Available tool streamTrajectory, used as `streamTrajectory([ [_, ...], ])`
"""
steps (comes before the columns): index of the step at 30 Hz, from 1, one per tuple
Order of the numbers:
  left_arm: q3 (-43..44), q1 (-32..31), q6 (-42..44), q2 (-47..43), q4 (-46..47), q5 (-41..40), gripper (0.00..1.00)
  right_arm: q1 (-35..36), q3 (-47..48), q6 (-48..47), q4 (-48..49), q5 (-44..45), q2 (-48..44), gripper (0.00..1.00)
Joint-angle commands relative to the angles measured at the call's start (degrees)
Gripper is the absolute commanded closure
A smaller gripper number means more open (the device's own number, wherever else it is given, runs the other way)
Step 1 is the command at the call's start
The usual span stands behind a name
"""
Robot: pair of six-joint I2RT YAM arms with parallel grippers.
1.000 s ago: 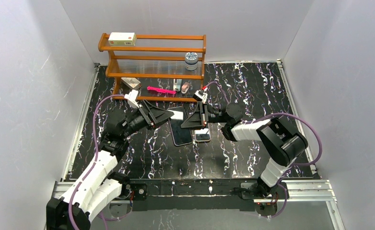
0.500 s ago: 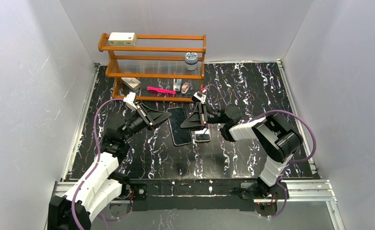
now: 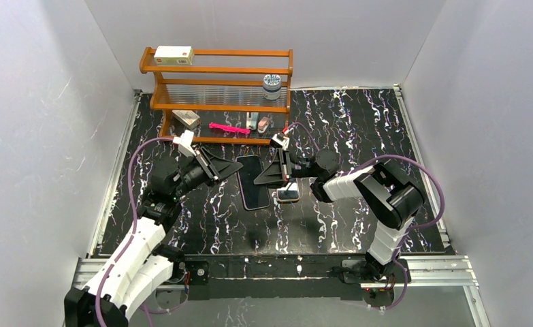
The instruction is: Put the phone into the phone case
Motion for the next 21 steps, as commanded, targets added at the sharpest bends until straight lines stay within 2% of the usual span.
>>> streamTrajectory([
  [1, 2.8, 0.1, 3.4, -2.5, -5.3, -3.3, 1.0, 0.6, 2.7, -1.1, 10.4, -0.4, -1.2, 0.83],
  [2, 2.6, 0.1, 1.8, -2.6, -4.4, -2.6, 0.92, 0.5, 2.9, -0.6, 11.4, -0.4, -1.2, 0.86],
  [5, -1.4, 0.1, -5.6, -2.8, 7.5, 1.3, 0.61, 0.6, 3.2, 1.6, 14.6, 0.2, -1.3, 0.89],
  [7, -3.1, 0.1, -8.7, -3.3, 12.5, 1.2, 0.54, 0.6, 3.4, 3.2, 16.5, 0.5, -1.5, 0.89],
  [10, -3.6, 0.1, -7.9, -4.2, 12.9, 0.4, 0.38, 0.6, 3.4, 4.1, 18.3, 0.6, -1.8, 0.89],
  [13, -3.9, 0.1, -6.8, -4.3, 12.9, -0.1, 0.33, 0.6, 2.7, 3.9, 18.3, 0.9, -2.4, 0.89],
  [21, -5.8, 0.1, -7.1, -4.0, 14.9, -0.9, 0.34, 1.2, 2.9, 4.4, 18.5, 1.5, -3.4, 0.88],
])
